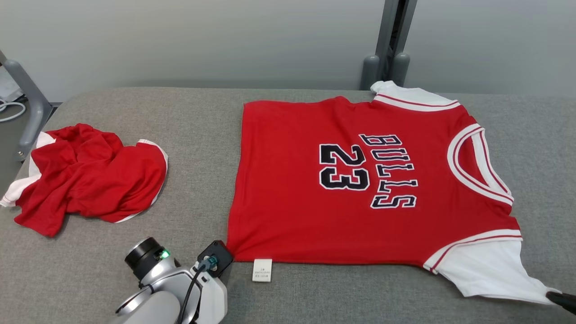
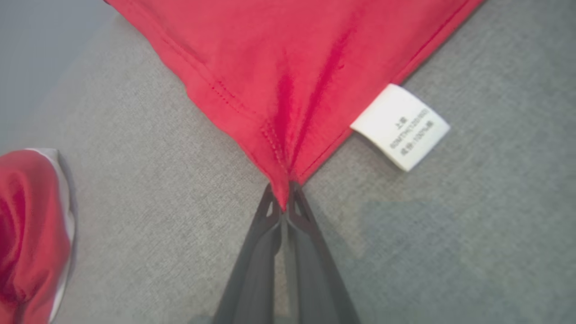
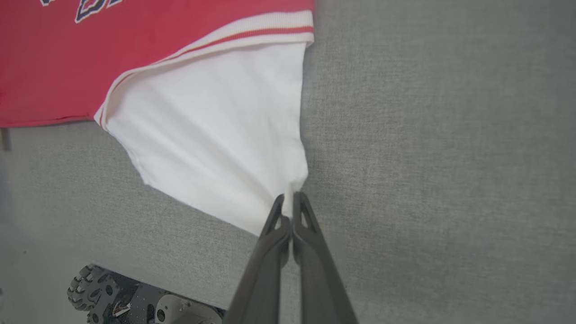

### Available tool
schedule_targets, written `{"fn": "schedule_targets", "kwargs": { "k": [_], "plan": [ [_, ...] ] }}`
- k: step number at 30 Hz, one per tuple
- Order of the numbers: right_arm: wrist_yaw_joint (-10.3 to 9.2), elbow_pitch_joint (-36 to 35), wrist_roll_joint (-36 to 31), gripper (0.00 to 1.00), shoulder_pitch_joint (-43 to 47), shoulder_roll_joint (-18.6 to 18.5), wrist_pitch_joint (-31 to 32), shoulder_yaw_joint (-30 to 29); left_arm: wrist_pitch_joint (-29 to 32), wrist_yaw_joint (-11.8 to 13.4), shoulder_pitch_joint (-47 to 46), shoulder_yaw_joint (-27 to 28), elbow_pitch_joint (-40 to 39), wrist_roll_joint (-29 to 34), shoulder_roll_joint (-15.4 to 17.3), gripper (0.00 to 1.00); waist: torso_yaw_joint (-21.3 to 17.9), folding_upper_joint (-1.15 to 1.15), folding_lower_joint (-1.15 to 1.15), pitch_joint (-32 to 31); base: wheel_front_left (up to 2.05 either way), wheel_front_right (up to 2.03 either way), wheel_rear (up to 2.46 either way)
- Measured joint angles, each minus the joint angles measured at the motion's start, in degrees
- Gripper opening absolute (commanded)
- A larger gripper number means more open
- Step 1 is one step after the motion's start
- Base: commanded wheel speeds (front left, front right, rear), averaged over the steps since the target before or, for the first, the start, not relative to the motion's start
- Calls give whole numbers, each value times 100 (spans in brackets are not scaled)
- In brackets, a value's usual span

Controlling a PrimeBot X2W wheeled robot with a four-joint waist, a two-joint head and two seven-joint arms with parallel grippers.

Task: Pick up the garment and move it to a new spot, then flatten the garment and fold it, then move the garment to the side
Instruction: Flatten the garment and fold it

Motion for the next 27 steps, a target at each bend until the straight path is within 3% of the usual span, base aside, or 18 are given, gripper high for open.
{"fn": "schedule_targets", "kwargs": {
  "k": [16, 21, 27],
  "plan": [
    [-1, -665, 561, 0, 660, -661, 238, -73, 2561, 55, 1608, 137, -3962, -1293, 1424, 0, 79, 0, 0, 74, 0, 0, 0],
    [-1, -720, 554, 0, 702, -739, 223, -96, 2978, 155, 1840, 218, -4676, -1591, 1639, 0, 78, 0, 0, 103, 0, 0, 0],
    [-1, -766, 438, 0, 596, -743, 31, -213, 3076, 291, 1931, 391, -4954, -1913, 1625, 0, 71, 0, 0, 197, 0, 0, 0]
  ]
}}
